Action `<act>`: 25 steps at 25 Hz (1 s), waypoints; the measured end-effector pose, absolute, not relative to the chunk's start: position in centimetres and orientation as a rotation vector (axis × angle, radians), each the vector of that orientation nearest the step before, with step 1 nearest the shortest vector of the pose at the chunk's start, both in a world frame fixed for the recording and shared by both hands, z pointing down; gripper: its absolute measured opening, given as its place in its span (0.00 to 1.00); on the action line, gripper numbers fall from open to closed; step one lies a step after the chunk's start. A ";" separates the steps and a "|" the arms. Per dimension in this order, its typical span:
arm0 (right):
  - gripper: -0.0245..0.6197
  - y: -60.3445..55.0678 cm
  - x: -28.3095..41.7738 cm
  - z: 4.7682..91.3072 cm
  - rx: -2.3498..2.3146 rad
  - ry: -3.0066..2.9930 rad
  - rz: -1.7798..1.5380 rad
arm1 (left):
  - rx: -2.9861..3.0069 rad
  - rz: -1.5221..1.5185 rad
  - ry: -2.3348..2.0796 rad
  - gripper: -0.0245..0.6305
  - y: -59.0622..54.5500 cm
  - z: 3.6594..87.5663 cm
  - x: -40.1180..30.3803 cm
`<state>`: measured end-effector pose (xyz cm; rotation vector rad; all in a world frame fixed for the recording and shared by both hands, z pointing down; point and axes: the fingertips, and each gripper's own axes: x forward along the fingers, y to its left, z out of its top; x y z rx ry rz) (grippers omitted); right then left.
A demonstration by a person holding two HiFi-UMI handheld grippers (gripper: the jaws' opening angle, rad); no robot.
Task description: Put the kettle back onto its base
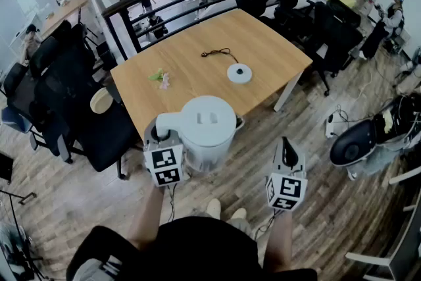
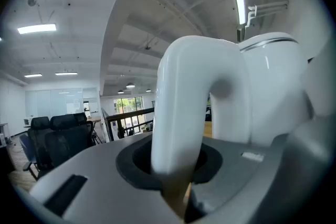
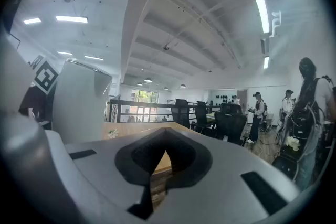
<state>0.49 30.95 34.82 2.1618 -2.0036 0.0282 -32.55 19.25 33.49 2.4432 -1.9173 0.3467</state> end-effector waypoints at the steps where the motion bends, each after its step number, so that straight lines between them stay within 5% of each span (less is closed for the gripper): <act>1: 0.04 30.9 0.5 34.8 2.166 -2.004 0.032 | 2.444 0.346 -1.916 0.13 19.2 33.5 -32.5; 25: 0.04 24.4 4.1 36.0 2.165 -2.017 0.053 | 2.424 0.345 -1.921 0.14 13.1 34.4 -29.2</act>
